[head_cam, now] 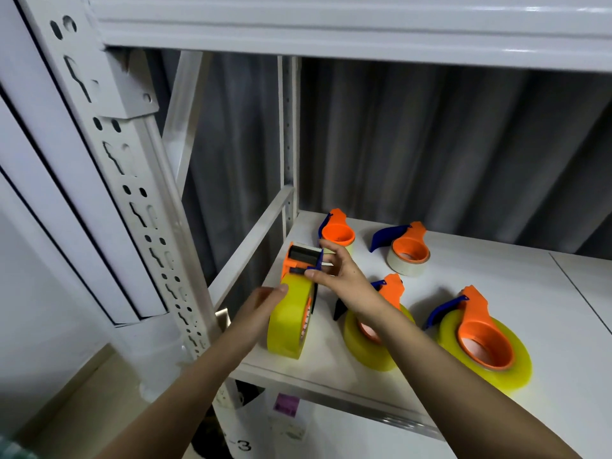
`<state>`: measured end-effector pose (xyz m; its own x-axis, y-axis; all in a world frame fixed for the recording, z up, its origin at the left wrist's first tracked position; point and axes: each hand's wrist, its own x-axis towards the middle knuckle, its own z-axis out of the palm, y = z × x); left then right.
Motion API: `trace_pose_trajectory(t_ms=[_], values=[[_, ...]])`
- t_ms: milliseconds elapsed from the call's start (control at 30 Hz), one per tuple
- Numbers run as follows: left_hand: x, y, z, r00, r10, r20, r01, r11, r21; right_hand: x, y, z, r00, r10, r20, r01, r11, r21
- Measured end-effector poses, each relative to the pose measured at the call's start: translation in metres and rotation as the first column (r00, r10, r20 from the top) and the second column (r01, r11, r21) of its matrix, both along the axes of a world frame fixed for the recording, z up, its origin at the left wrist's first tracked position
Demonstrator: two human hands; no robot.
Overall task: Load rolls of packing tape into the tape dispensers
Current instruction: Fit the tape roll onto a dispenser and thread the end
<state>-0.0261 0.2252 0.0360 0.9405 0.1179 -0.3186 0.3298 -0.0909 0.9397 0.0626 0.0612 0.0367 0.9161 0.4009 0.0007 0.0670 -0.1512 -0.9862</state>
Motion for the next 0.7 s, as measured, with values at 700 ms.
trace_pose_trajectory(t_ms=[700], values=[[0.023, -0.015, 0.004, 0.982, -0.087, 0.165, -0.033, 0.787, 0.615, -0.023, 0.005, 0.021, 0.954, -0.038, -0.299, 0.020, 0.998, -0.061]])
